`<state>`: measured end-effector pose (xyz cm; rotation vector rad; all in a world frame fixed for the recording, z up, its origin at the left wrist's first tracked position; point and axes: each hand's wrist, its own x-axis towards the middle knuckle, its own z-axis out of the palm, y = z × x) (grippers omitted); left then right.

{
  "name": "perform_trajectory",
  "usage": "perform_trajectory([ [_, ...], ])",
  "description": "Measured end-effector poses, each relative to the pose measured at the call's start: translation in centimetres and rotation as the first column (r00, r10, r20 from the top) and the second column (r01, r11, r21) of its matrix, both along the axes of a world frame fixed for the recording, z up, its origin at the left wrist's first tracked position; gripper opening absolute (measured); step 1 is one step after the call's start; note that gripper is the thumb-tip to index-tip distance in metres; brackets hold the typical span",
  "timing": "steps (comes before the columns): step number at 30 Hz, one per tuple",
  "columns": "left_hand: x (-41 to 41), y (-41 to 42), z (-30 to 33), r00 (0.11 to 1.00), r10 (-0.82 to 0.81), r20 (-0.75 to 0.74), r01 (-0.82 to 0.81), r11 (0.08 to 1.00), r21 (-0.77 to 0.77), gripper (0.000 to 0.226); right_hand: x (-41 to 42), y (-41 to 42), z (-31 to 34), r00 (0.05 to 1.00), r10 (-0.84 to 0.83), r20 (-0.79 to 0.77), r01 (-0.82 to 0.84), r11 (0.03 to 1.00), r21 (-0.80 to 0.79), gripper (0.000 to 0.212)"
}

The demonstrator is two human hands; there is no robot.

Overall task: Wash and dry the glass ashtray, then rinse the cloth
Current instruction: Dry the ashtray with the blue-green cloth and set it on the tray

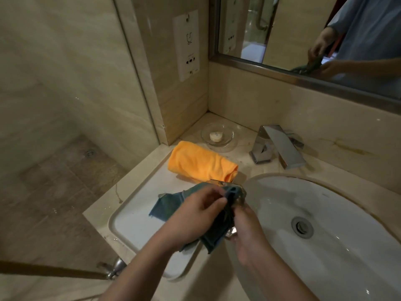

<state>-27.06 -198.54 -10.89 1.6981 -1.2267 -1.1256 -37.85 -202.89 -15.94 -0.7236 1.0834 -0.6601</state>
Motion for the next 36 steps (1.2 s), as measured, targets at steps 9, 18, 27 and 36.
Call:
perform_trajectory([
  [9, 0.5, 0.0, -3.5, 0.657, -0.091, 0.748, 0.28, 0.951, -0.13, 0.05, -0.2, 0.2, -0.6, 0.995, -0.04, 0.091, 0.032, 0.996, 0.087, 0.036],
  [18, 0.1, 0.1, -5.2, 0.647, -0.048, 0.761, 0.324, 0.921, -0.218, 0.046, -0.9, -0.8, 0.5, 0.88, -0.06, 0.47, -0.057, 0.971, 0.23, 0.072],
  [27, -0.4, 1.0, -4.5, 0.777, -0.366, 0.512, 0.469, 0.88, -0.083, 0.054, -0.7, -0.8, 0.9, 0.863, -0.1, 0.496, -0.065, 0.95, 0.305, 0.073],
  [36, -0.3, 0.3, -4.0, 0.614, -0.285, 0.736, 0.318, 0.943, 0.1, 0.07, -0.1, 0.4, 1.1, 0.875, -0.079, 0.477, -0.043, 0.97, 0.24, 0.06],
])
